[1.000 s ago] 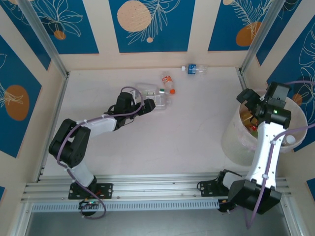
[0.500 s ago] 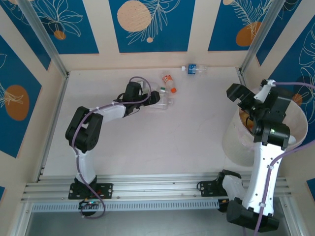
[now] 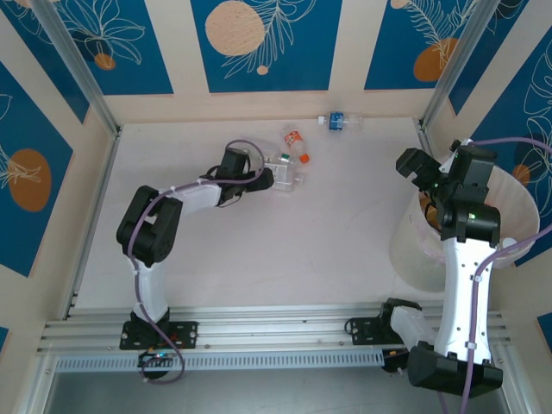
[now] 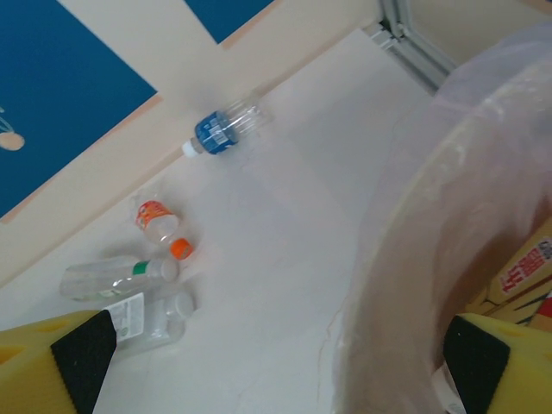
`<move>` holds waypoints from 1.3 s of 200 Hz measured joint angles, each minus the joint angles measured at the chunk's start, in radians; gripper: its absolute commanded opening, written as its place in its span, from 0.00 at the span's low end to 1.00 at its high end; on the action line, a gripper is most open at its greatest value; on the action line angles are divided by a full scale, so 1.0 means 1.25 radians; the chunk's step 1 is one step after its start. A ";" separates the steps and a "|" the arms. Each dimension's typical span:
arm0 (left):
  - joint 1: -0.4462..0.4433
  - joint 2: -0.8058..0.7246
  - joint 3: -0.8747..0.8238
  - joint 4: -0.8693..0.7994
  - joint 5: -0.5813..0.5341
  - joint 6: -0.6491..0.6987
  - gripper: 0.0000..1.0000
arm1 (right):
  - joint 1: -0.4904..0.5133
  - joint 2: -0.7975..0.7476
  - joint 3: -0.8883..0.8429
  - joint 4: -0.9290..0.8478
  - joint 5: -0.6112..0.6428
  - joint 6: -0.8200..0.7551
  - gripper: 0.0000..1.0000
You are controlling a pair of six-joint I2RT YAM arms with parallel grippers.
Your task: Put the plastic bottles in the bin
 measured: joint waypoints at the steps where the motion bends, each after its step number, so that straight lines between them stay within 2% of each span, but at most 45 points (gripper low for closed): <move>1: 0.000 0.002 0.005 -0.001 0.000 0.002 1.00 | 0.000 0.000 0.000 0.000 0.001 0.000 0.99; 23: 0.002 0.052 0.085 -0.004 0.005 0.024 1.00 | 0.000 0.007 -0.002 -0.001 0.006 -0.007 0.99; 58: 0.004 0.066 0.070 0.023 0.089 0.049 1.00 | 0.020 0.049 -0.016 0.013 -0.113 -0.043 1.00; 91: -0.002 0.046 -0.007 0.069 0.175 0.076 1.00 | 0.074 0.097 -0.017 0.029 -0.169 -0.080 1.00; 122: -0.018 -0.035 -0.117 0.105 0.233 0.087 1.00 | 0.112 0.114 -0.017 0.049 -0.229 -0.103 1.00; 144: -0.051 -0.099 -0.165 0.115 0.247 0.095 1.00 | 0.119 0.114 -0.017 0.060 -0.229 -0.105 1.00; 171: -0.091 -0.158 -0.150 0.035 0.167 0.132 1.00 | 0.119 0.102 -0.017 0.067 -0.167 -0.090 0.99; 198: -0.079 -0.154 -0.052 -0.095 0.055 0.210 1.00 | 0.119 0.055 -0.015 0.066 -0.111 -0.071 0.99; 236: -0.066 -0.014 0.203 -0.247 -0.030 0.337 1.00 | 0.119 -0.029 0.002 0.069 -0.099 -0.049 0.99; 260: -0.066 0.051 0.258 -0.303 -0.017 0.399 1.00 | 0.119 -0.048 0.006 0.068 -0.094 -0.047 1.00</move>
